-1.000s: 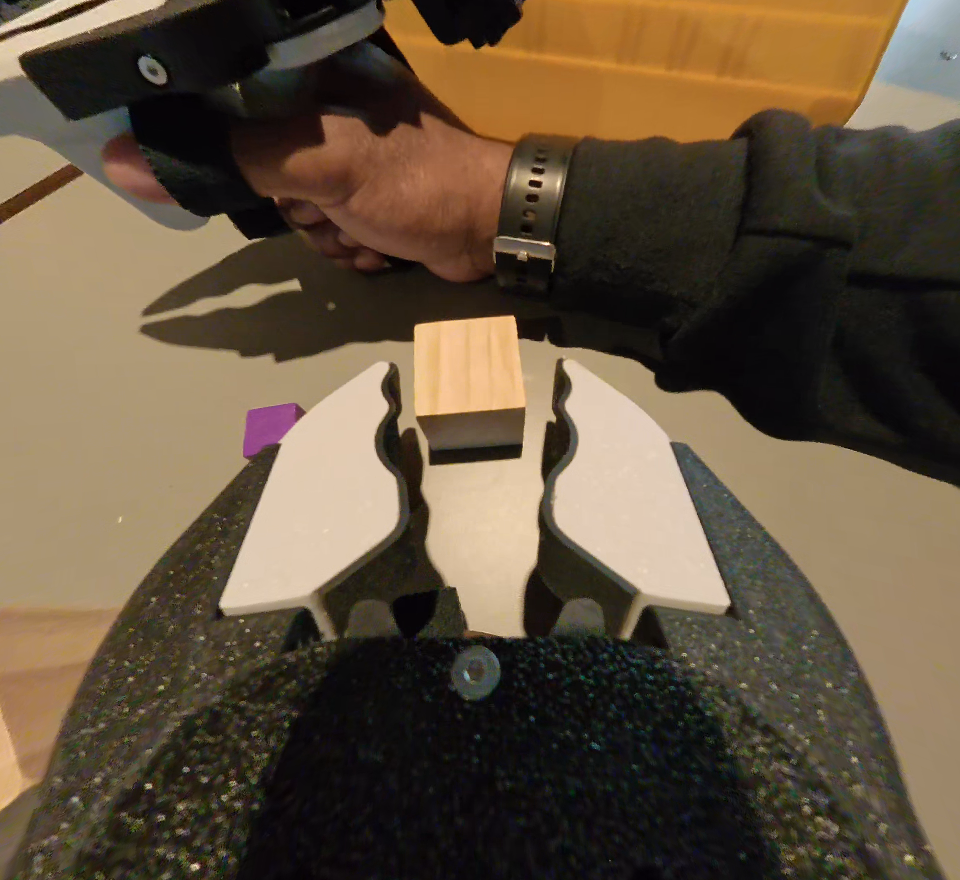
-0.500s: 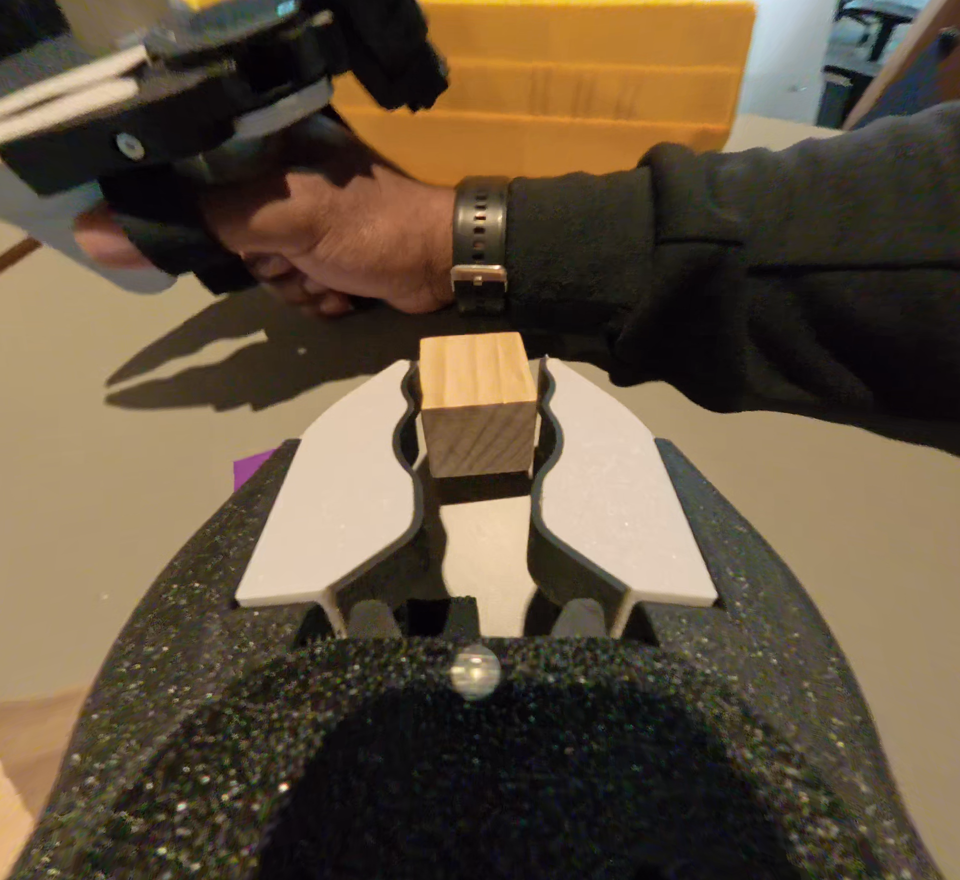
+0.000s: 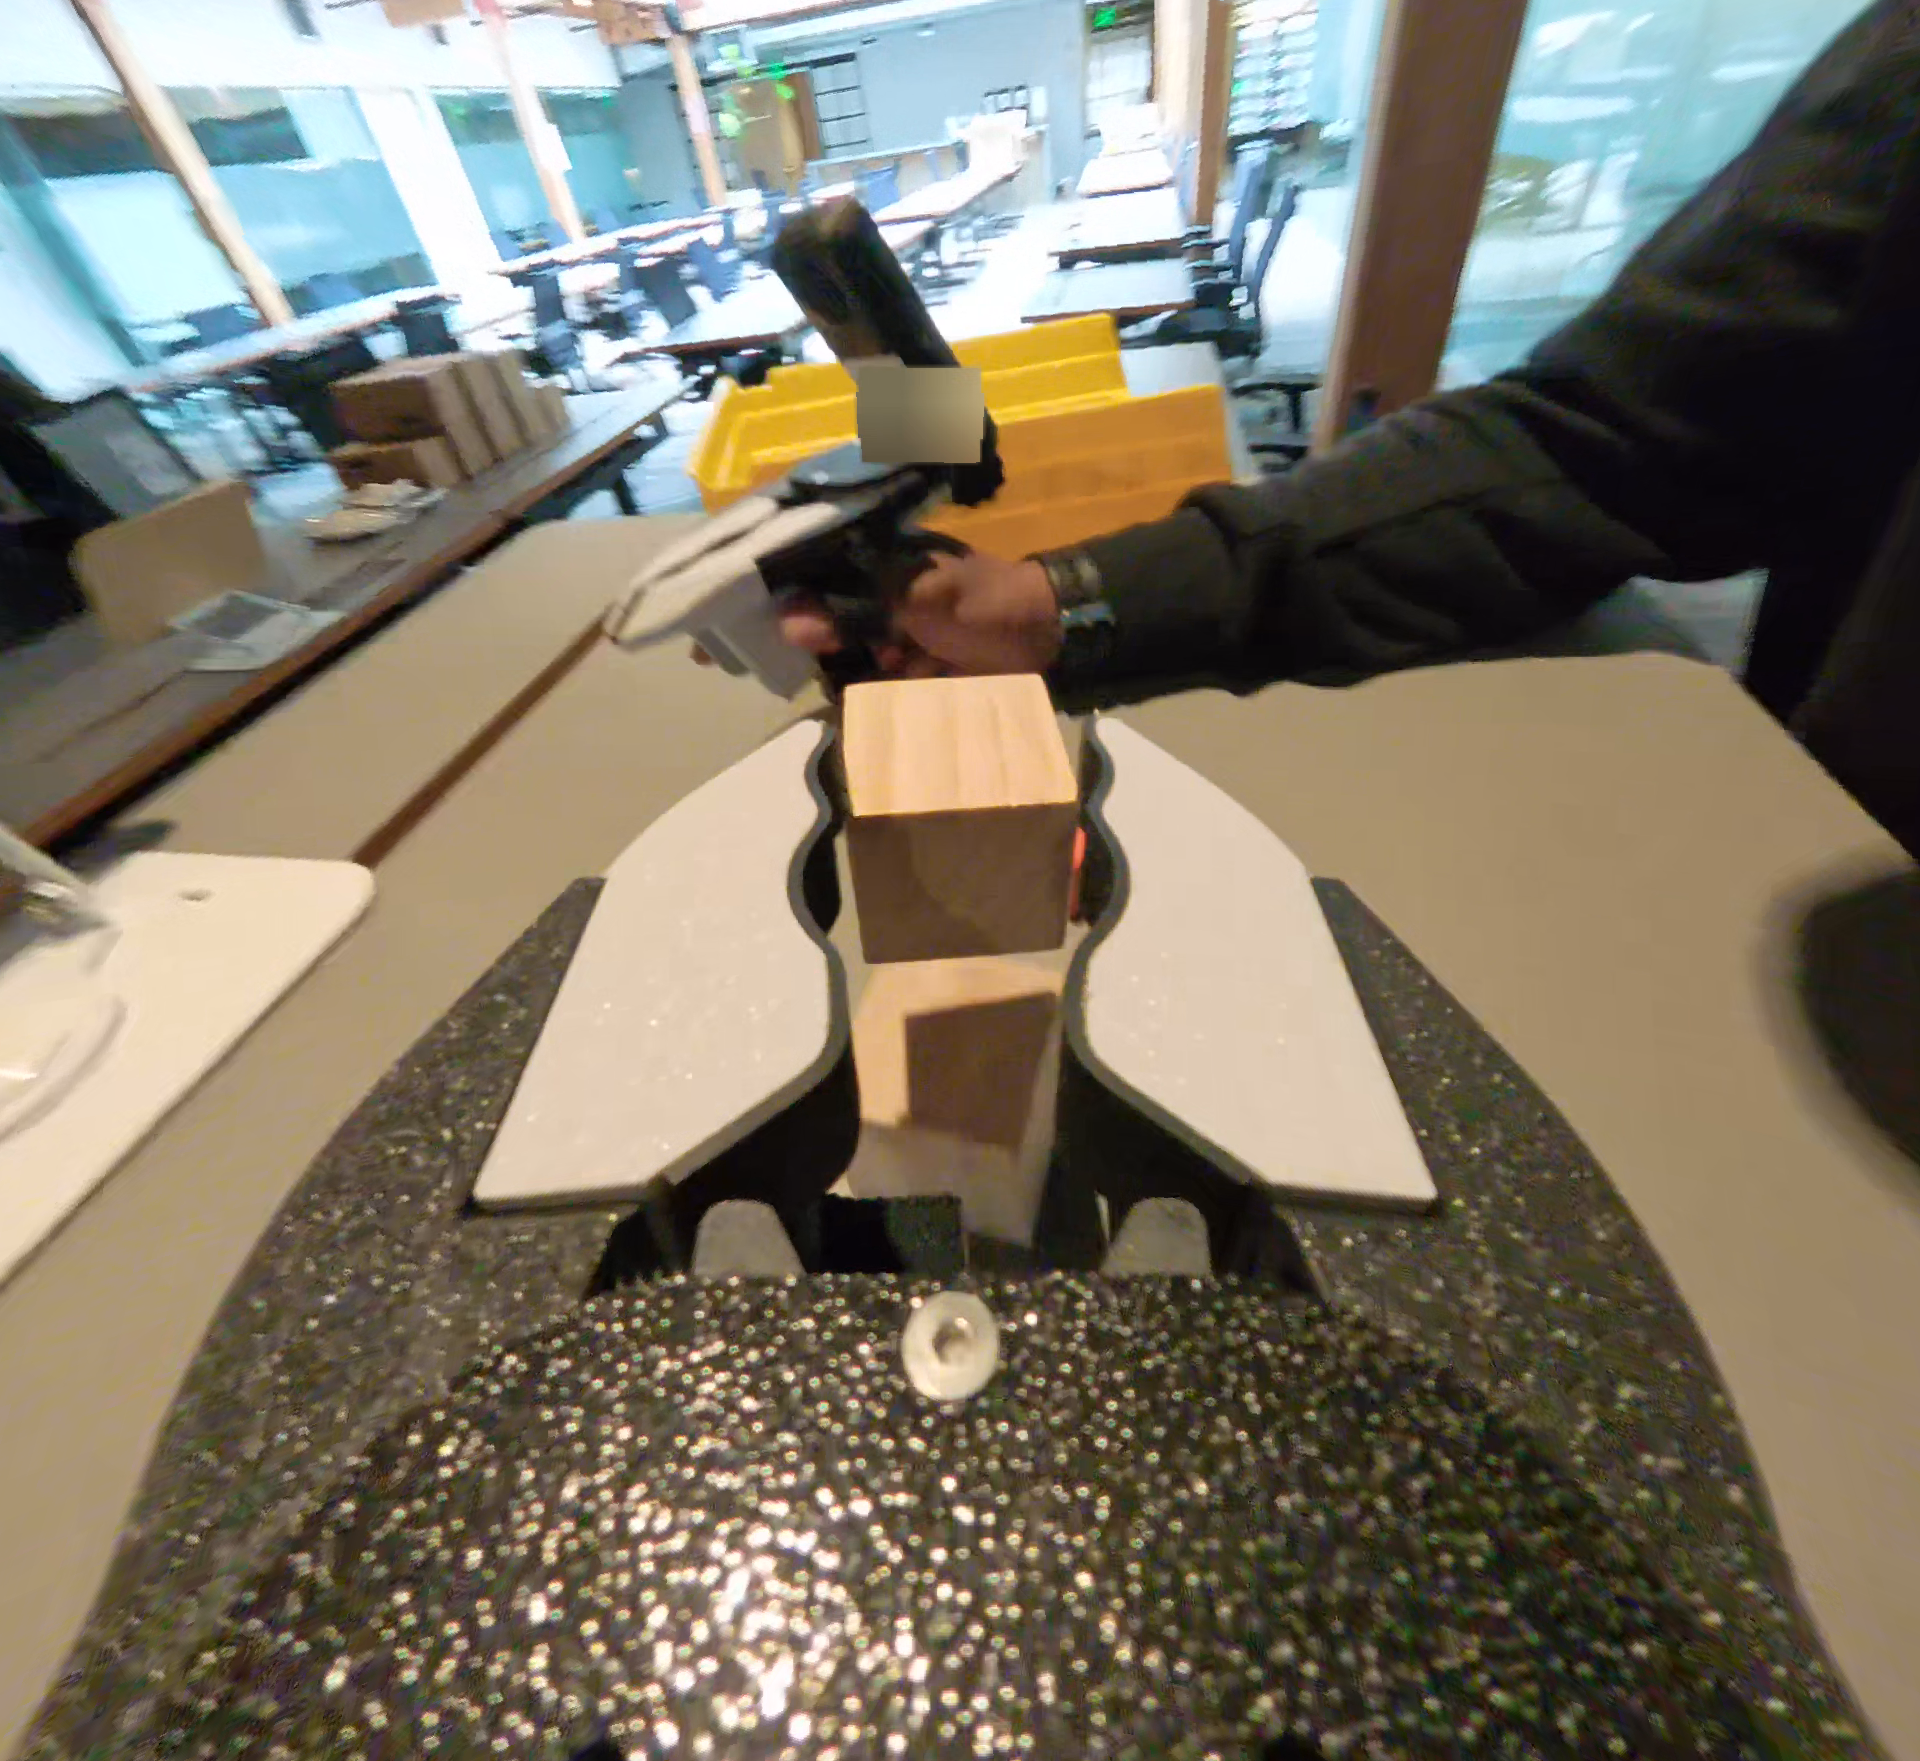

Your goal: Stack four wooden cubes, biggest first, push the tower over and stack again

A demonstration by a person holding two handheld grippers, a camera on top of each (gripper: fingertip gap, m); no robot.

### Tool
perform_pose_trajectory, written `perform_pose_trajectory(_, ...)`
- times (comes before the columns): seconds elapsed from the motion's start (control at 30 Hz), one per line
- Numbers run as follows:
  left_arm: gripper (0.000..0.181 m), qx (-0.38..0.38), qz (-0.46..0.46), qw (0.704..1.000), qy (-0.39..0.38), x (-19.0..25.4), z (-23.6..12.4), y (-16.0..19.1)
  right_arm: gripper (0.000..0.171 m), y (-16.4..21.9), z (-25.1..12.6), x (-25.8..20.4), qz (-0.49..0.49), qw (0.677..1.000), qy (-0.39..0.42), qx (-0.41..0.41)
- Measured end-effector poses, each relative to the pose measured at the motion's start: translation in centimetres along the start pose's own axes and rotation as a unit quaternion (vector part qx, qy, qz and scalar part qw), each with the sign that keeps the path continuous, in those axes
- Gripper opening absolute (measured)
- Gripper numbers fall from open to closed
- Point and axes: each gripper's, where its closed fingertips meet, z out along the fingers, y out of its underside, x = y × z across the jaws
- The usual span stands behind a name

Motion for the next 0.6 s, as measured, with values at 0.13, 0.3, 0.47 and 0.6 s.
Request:
perform_pose_trajectory(0.13,0.044,-0.06,-0.06,0.995,0.058,0.3,0.0,5.5,0.004,0.0,0.1,0.0,0.001,1.0,-0.002,-0.001)
perform_pose_trajectory(0.3,0.043,-0.056,-0.057,0.995,0.062,0.2,-0.1,5.4,0.004,0.0,0.0,0.0,0.003,1.0,-0.002,0.001)
perform_pose_trajectory(0.47,0.046,-0.094,-0.044,0.993,0.048,0.2,-0.2,6.5,0.004,-0.1,0.0,0.0,0.003,1.0,-0.003,0.002)
perform_pose_trajectory(0.6,0.055,-0.137,-0.045,0.989,0.034,0.1,-0.3,7.9,0.004,-0.1,-0.1,0.1,0.006,1.0,-0.004,0.003)
